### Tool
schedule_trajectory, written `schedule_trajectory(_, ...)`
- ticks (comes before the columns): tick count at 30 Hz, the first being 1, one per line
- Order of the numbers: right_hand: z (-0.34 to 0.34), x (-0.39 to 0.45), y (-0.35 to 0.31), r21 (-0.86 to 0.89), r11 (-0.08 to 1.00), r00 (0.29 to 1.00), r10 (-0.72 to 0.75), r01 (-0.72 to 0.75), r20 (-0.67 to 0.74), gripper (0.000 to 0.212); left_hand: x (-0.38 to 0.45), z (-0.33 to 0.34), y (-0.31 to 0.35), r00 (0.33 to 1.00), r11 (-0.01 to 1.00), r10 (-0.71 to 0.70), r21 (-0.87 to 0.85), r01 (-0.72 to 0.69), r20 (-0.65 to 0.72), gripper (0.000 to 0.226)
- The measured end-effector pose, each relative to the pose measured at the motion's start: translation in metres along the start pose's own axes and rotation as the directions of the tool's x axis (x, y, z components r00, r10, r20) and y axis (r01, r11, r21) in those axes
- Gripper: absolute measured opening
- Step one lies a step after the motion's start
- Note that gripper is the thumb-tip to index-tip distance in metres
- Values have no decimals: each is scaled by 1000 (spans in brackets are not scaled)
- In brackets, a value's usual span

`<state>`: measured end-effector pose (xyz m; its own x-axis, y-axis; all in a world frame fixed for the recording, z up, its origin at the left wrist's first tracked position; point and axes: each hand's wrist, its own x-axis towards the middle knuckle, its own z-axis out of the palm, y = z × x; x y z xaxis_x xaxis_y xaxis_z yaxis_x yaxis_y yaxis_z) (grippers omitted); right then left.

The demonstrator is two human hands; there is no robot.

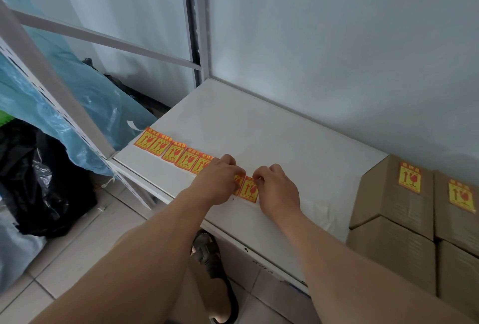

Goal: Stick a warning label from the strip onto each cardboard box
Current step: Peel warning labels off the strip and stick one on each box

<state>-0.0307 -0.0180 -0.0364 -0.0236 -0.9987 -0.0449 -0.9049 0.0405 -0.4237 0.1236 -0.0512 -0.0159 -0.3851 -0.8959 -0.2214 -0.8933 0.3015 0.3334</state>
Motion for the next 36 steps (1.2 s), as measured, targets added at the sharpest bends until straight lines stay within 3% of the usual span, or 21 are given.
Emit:
schedule_trajectory(12, -1, -4, 6, -10, 996, 996, -87, 87, -9, 20, 1, 2, -2, 1000, 1000, -1, -9, 1, 6, 34)
schedule_trajectory(23, -4, -13, 13, 122, 987, 994, -110, 109, 7, 15, 2, 3, -5, 1000, 999, -5, -38, 6, 19, 33)
schedule_trajectory(28, -6, -11, 10, 161, 986, 996, -58, 47, 67, 31, 2, 3, -5, 1000, 1000, -6, -22, 7, 17, 34)
schedule_trajectory(31, -5, -8, 8, 100, 994, 997, -43, 36, 65, 21, 2, 2, -4, 1000, 1000, -6, -30, 7, 19, 33)
schedule_trajectory(36, -4, -12, 8, 153, 988, 999, -37, 33, 25, 12, 1, 3, -4, 1000, 999, -3, -34, 3, 14, 32)
